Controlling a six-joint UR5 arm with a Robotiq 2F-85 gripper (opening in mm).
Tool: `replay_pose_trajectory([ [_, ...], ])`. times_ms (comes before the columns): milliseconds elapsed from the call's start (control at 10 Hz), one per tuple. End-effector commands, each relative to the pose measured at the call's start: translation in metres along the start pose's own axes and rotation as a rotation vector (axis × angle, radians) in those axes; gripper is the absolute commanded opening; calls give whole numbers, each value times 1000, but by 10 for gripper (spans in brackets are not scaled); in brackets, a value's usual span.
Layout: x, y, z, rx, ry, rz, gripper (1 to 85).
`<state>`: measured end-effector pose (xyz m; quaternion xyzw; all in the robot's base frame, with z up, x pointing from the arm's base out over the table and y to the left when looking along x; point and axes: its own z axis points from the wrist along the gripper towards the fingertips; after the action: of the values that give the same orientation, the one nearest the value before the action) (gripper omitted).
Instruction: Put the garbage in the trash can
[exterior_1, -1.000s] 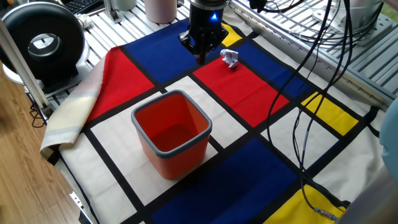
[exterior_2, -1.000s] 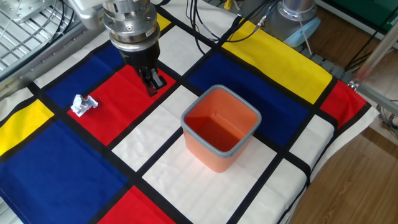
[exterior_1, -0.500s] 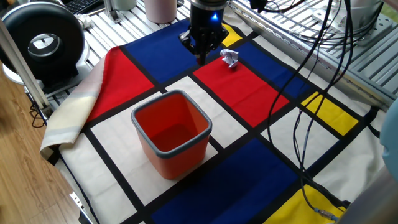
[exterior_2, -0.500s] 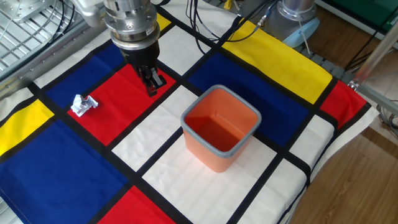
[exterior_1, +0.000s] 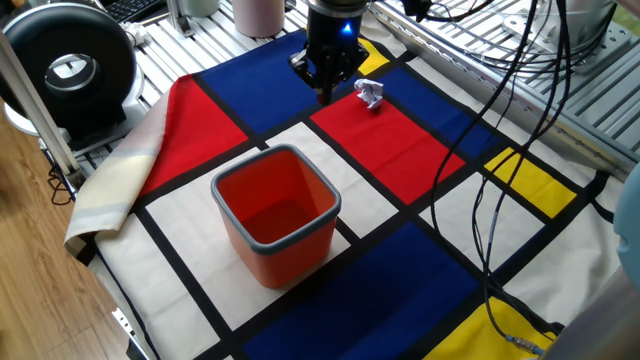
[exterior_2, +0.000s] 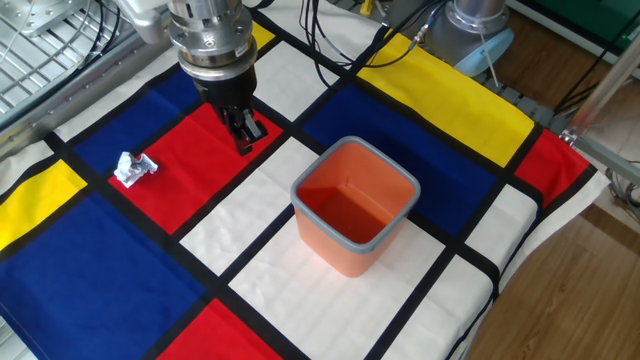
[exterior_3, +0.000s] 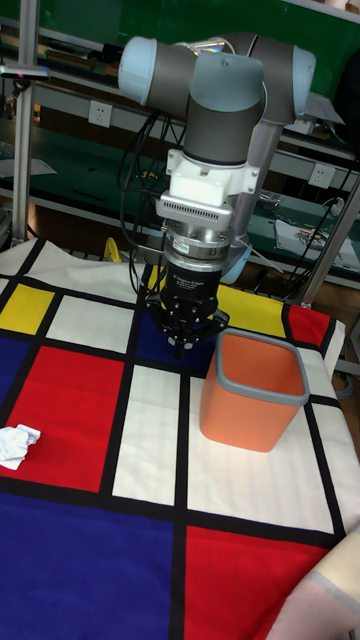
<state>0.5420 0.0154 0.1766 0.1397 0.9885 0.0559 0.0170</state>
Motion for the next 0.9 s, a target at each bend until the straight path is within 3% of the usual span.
replay_pose_trajectory([
  [0,0,3,-1,-12,0,3,10],
  [200,0,6,-2,-30,-4,10,10],
  [300,0,6,-4,-13,5,16,10],
  [600,1,11,-4,-32,11,23,10],
  [800,7,7,-4,-17,34,36,10],
])
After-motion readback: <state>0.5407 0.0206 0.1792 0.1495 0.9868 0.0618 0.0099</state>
